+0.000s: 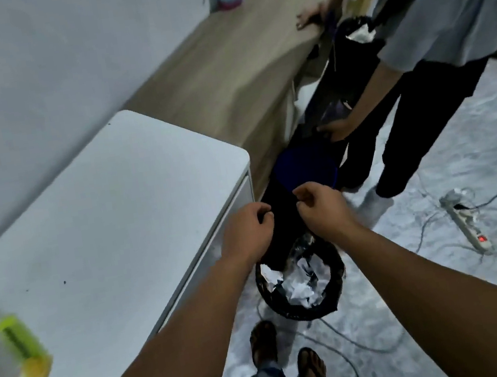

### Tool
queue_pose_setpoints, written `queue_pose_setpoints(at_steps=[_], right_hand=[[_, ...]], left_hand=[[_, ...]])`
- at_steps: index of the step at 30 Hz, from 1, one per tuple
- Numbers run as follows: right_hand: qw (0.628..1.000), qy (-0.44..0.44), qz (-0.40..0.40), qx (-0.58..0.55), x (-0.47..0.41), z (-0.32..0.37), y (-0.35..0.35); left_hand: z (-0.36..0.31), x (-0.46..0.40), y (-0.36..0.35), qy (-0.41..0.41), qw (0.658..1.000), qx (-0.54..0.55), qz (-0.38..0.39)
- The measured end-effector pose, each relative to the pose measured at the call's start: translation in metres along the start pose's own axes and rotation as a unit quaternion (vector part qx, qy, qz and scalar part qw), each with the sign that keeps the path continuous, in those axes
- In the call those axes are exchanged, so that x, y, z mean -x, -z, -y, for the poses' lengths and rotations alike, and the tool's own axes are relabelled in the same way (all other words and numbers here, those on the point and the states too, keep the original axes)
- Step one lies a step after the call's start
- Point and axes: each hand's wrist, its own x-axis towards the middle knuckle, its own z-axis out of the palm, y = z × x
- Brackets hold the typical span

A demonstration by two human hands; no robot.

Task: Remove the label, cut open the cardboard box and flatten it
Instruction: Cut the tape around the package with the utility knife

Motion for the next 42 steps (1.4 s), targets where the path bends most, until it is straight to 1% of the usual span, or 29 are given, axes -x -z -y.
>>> queue_pose_setpoints(at_steps=[3,6,9,11,13,19,22,25,30,35,37,40,42], right_hand=[[0.999,0.050,0.019,0.008,0.000,0.026,0.007],[0.994,0.098,0.047,0.008,-0.001,0.048,-0.003],[0.988,0.129,0.085,0.015,0.005,0.076,-0.027],[0.979,0.167,0.115,0.024,0.013,0.097,-0.048],[0.974,0.188,0.122,0.029,0.018,0.111,-0.061],[0.949,0.255,0.182,0.022,0.063,0.182,-0.138],[0.938,0.281,0.203,0.023,0.091,0.210,-0.178],[0.931,0.288,0.226,0.018,0.119,0.235,-0.219],[0.917,0.310,0.248,0.034,0.156,0.261,-0.273],[0.911,0.318,0.255,0.065,0.177,0.270,-0.311],[0.906,0.327,0.252,0.090,0.180,0.272,-0.320],[0.897,0.343,0.249,0.122,0.182,0.276,-0.332],[0.893,0.351,0.248,0.135,0.180,0.278,-0.338]], left_hand=[[-0.006,0.016,0.023,0.015,0.997,0.030,-0.065],[-0.001,0.037,0.046,0.028,0.992,0.047,-0.117],[0.018,0.064,0.072,0.063,0.984,0.049,-0.162],[0.037,0.087,0.089,0.091,0.974,0.059,-0.200],[0.049,0.104,0.100,0.109,0.967,0.065,-0.220],[0.113,0.184,0.160,0.173,0.930,0.071,-0.315],[0.149,0.221,0.189,0.202,0.914,0.071,-0.346],[0.184,0.261,0.219,0.225,0.898,0.074,-0.370],[0.223,0.319,0.256,0.216,0.880,0.060,-0.418],[0.254,0.358,0.277,0.235,0.850,0.049,-0.469],[0.266,0.369,0.285,0.238,0.846,0.037,-0.476],[0.285,0.380,0.293,0.260,0.829,0.035,-0.494],[0.292,0.383,0.295,0.277,0.830,0.023,-0.484]])
